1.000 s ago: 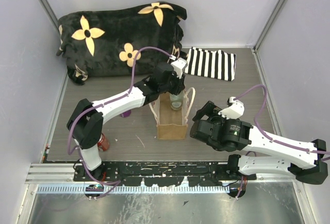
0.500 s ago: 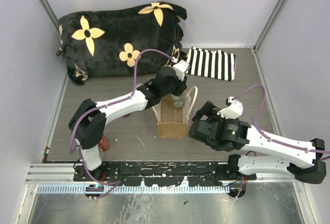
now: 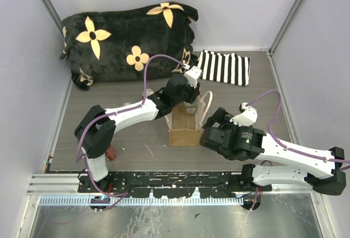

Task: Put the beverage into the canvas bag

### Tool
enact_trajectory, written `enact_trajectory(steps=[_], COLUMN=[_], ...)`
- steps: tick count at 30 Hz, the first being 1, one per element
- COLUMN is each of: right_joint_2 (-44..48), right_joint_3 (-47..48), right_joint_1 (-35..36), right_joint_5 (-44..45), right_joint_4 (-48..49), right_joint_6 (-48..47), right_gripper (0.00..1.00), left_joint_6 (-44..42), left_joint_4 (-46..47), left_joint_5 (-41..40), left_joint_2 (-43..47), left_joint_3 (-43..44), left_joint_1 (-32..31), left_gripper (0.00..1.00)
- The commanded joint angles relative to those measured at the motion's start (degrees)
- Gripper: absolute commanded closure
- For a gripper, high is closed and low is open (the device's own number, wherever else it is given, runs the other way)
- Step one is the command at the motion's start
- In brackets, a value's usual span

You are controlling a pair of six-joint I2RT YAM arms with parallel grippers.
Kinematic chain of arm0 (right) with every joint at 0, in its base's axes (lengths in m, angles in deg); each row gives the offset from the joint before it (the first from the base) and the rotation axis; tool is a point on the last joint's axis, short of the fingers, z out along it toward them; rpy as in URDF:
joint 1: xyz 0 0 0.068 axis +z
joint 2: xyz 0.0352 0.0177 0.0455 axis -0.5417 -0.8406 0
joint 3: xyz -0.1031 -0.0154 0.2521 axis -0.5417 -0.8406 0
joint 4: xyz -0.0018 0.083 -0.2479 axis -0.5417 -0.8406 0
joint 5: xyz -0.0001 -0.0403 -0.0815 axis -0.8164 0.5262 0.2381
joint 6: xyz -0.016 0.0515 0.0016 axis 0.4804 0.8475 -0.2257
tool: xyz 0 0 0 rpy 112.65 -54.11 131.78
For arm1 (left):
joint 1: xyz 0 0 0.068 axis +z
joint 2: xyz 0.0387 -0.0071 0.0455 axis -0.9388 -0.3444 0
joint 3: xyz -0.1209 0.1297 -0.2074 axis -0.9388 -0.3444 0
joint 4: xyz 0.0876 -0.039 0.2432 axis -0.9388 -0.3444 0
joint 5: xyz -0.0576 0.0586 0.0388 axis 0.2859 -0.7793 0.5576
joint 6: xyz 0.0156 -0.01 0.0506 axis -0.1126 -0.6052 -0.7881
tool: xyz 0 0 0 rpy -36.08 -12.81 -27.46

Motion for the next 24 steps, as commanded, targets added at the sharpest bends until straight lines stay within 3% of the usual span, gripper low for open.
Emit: enact_trajectory(steps=[1,2,7,11,15,21,24], right_joint_2=[-0.14,-0.23,-0.19,-0.15,-0.08,-0.05,-0.1], right_joint_3=[2.15,2.22,2.1,2.07,1.95,1.83,1.79], right_joint_1=[0.17,0.17,0.21,0.13,0.17,0.17,0.15], right_joint_5=[0.65,0.54,0.4,0.33,0.23,0.23,0.23], right_joint_4=[1.39,1.52,1.72,1.77,1.85,2.04,2.19], right_joint_6=[0.2,0.07,-0.07,-0.15,-0.16,-0.25,-0.24], right_gripper=[0.0,0.0,0.0,0.0,0.0,0.0,0.0], left_joint_6=[0.27,0.2,-0.11,-0.4,-1.14,-1.94,-2.9], left_joint_4=[2.96,2.96,3.2,4.04,4.36,4.93,5.24], left_joint_5=[-1.25,-1.48,-1.63,-1.76,-2.13,-2.82,-4.2], left_joint_2=[-0.82,-0.91,-1.27,-1.46,-1.61,-1.77,-1.27], left_joint_3=[-1.87,-2.12,-3.31,-4.35,-5.06,-5.8,-5.6], left_joint_1=[-0.91,-1.08,-1.98,-2.48,-2.82,-3.02,-3.15], left_gripper=[1.0,1.0,0.73,0.63,0.42,0.32,0.16])
